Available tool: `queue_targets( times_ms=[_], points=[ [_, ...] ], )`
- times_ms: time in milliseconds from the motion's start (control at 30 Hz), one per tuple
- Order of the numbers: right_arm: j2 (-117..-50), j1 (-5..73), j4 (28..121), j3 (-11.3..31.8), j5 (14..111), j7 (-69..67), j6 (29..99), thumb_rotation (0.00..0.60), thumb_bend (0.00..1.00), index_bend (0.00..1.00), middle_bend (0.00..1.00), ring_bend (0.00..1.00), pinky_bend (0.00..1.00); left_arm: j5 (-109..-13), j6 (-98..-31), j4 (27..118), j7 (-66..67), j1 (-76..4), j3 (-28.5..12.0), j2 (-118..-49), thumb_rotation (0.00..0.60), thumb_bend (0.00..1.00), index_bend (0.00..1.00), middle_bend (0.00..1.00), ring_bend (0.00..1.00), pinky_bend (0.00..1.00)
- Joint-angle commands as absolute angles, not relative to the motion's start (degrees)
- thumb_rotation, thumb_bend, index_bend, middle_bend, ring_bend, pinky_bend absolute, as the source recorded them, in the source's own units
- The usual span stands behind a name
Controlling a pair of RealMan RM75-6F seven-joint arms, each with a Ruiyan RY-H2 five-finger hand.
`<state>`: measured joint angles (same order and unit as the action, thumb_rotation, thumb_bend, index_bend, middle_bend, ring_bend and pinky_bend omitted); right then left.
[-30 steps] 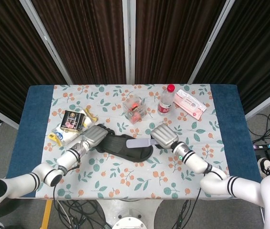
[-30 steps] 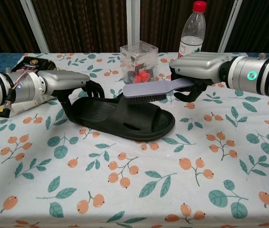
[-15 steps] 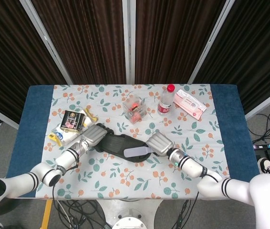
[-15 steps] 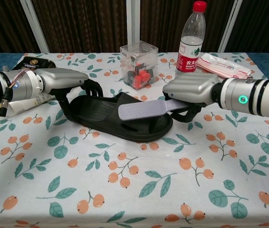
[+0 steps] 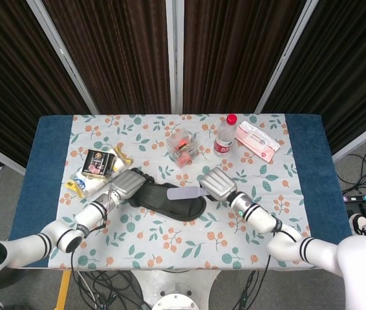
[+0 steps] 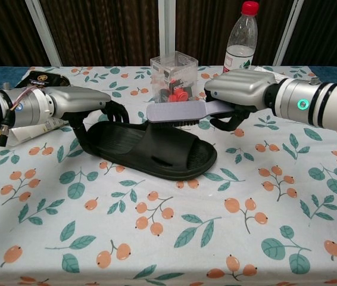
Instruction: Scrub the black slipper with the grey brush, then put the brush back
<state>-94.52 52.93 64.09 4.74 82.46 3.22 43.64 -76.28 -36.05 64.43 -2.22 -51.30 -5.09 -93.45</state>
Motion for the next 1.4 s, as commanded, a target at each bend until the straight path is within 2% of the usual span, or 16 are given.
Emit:
queue_targets(
  times_ms=[33, 167, 400, 500, 633, 800, 933, 1033, 1267, 1400],
  points=[
    [-97.1, 54.3, 61.6, 4.8, 81.3, 4.3, 40.4, 0.600, 0.45, 1.00, 0.98, 1.00, 1.00, -76.0, -35.8, 64.3, -2.2, -51.4, -5.0, -93.5, 0.600, 0.19, 0.38, 0.44, 0.28, 0.21],
    [-95.8, 54.0, 63.7, 2.4, 83.0, 3.5, 39.4, 0.600, 0.45, 1.00, 0.98, 1.00, 1.00, -75.9, -35.9, 64.2, -2.1, -51.2, -4.8, -93.5, 0.600, 0.19, 0.38, 0.44, 0.28, 0.21],
    [-89.8, 52.7, 70.6, -2.1, 88.6, 0.1, 41.4, 0.600, 0.45, 1.00, 0.98, 1.00, 1.00, -75.6, -35.8, 64.0, -2.3, -51.4, -4.8, -93.4, 0.600, 0.19, 0.38, 0.44, 0.28, 0.21],
    [-89.1, 52.3, 70.6, -1.0, 88.7, -1.5, 43.5, 0.600, 0.45, 1.00, 0.98, 1.00, 1.00, -75.6, -35.8, 64.1, -2.1, -51.4, -4.7, -93.3, 0.600, 0.19, 0.38, 0.44, 0.28, 0.21],
    [-91.5, 52.5, 66.8, 2.2, 86.3, -1.9, 44.8, 0.600, 0.45, 1.00, 0.98, 1.00, 1.00, -75.4, -35.7, 64.4, -1.7, -51.5, -4.7, -93.3, 0.600, 0.19, 0.38, 0.44, 0.28, 0.21],
    [-96.4, 54.1, 61.1, 4.7, 83.0, 0.7, 42.2, 0.600, 0.45, 1.00, 0.98, 1.00, 1.00, -75.0, -35.5, 64.7, -1.2, -51.6, -4.7, -93.3, 0.600, 0.19, 0.38, 0.44, 0.28, 0.21],
    [-97.8, 54.9, 60.1, 4.1, 82.1, 2.4, 39.2, 0.600, 0.45, 1.00, 0.98, 1.00, 1.00, -74.7, -35.7, 64.7, -0.9, -51.6, -4.7, -93.3, 0.600, 0.19, 0.38, 0.44, 0.28, 0.21],
    [-95.9, 54.4, 63.3, 2.0, 83.1, 2.9, 38.3, 0.600, 0.45, 1.00, 0.98, 1.00, 1.00, -74.6, -35.7, 64.7, -0.8, -51.5, -4.6, -93.3, 0.600, 0.19, 0.38, 0.44, 0.28, 0.21],
    [-89.0, 51.6, 72.8, -2.3, 86.7, 2.3, 41.0, 0.600, 0.45, 1.00, 0.98, 1.00, 1.00, -74.5, -35.8, 64.7, -0.5, -51.7, -4.8, -93.1, 0.600, 0.19, 0.36, 0.43, 0.28, 0.21],
    [-84.7, 49.5, 76.4, -2.1, 87.9, -0.3, 45.8, 0.600, 0.45, 1.00, 0.98, 1.00, 1.00, -74.1, -36.2, 66.2, -0.8, -51.4, -5.0, -92.1, 0.600, 0.19, 0.24, 0.33, 0.20, 0.21]
  ],
)
